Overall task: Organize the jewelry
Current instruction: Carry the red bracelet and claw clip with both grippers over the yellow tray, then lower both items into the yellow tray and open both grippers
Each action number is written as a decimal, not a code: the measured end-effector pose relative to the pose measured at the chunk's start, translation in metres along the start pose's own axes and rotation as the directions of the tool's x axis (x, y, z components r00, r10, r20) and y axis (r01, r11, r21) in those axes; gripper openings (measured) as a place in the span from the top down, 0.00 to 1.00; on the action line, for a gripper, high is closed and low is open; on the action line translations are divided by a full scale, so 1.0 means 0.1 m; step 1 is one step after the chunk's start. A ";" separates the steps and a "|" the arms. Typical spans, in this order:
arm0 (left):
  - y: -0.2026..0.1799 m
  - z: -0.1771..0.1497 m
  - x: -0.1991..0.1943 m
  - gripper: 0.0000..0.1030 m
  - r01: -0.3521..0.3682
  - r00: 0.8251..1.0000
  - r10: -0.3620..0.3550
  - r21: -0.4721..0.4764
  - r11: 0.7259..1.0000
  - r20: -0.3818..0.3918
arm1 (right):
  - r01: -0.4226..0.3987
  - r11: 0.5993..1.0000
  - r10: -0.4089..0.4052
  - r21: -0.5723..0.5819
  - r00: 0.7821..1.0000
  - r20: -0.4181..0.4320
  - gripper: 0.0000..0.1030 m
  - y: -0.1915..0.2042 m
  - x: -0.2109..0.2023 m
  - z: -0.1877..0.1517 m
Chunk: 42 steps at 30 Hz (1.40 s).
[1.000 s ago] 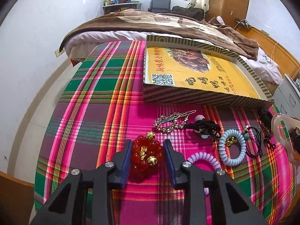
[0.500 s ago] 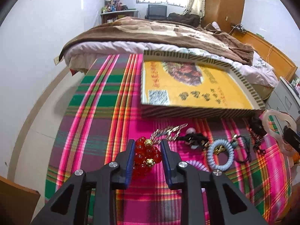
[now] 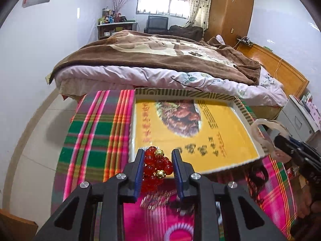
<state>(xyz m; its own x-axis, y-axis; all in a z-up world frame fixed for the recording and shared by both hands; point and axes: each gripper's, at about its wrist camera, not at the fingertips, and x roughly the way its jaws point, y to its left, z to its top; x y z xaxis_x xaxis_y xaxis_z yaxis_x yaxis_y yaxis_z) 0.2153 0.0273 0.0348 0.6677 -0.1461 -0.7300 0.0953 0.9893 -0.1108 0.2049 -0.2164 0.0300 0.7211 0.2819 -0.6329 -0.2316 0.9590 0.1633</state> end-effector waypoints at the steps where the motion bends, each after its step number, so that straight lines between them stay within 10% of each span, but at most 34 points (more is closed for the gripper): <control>1: -0.01 0.05 0.06 0.73 0.008 1.000 -0.008 -0.002 1.000 -0.006 | 0.008 1.000 -0.008 0.001 1.000 -0.006 0.74 -0.02 0.07 0.03; 32: 0.04 0.42 1.42 0.72 0.028 0.988 -0.034 -0.043 0.999 -0.148 | 0.060 0.997 -0.069 -0.048 0.975 -0.212 0.74 -0.05 1.41 0.26; 39: 0.07 0.41 1.38 0.44 0.018 0.989 -0.025 -0.048 0.999 -0.149 | 0.062 0.998 -0.066 -0.025 0.975 -0.213 0.73 -0.05 1.40 0.26; 42: 0.08 0.40 1.32 0.37 0.016 0.990 -0.023 -0.050 0.999 -0.140 | 0.041 0.999 -0.042 -0.010 0.977 -0.210 0.52 -0.05 1.37 0.26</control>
<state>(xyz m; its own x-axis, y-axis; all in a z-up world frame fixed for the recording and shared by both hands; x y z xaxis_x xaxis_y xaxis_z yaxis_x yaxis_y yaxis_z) 0.3338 0.0160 -0.0353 0.5551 -0.1677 -0.8147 0.0691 0.9854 -0.1558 0.3221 -0.1820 -0.0380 0.5771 0.2294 -0.7838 -0.2085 0.9693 0.1302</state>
